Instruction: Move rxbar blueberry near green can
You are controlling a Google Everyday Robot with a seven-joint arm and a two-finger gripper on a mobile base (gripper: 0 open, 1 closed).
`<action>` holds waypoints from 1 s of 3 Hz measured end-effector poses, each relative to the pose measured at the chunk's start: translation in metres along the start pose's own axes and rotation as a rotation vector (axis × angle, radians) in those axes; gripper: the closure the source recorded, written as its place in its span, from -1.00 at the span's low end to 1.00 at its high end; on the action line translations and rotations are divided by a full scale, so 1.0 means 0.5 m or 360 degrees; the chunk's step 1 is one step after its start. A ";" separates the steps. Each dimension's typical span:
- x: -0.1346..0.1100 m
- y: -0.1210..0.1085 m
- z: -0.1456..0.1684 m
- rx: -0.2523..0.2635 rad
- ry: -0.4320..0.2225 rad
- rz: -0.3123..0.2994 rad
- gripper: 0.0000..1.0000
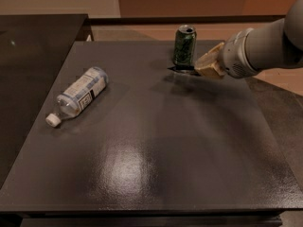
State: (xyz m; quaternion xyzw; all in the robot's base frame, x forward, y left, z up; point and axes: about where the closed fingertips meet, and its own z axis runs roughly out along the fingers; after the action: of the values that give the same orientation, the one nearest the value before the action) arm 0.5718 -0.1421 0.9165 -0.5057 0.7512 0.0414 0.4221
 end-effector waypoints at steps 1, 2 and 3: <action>0.006 -0.020 0.033 -0.0001 -0.0008 -0.0002 0.16; 0.003 -0.018 0.034 -0.0004 -0.0010 -0.0006 -0.28; -0.001 -0.016 0.035 -0.0006 -0.0011 -0.0011 -0.76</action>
Offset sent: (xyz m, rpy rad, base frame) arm 0.0157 0.0008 -0.0082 0.0030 -0.0023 0.0029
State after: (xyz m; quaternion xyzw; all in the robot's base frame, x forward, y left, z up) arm 0.5886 -0.1374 0.9087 -0.5090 0.7479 0.0431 0.4240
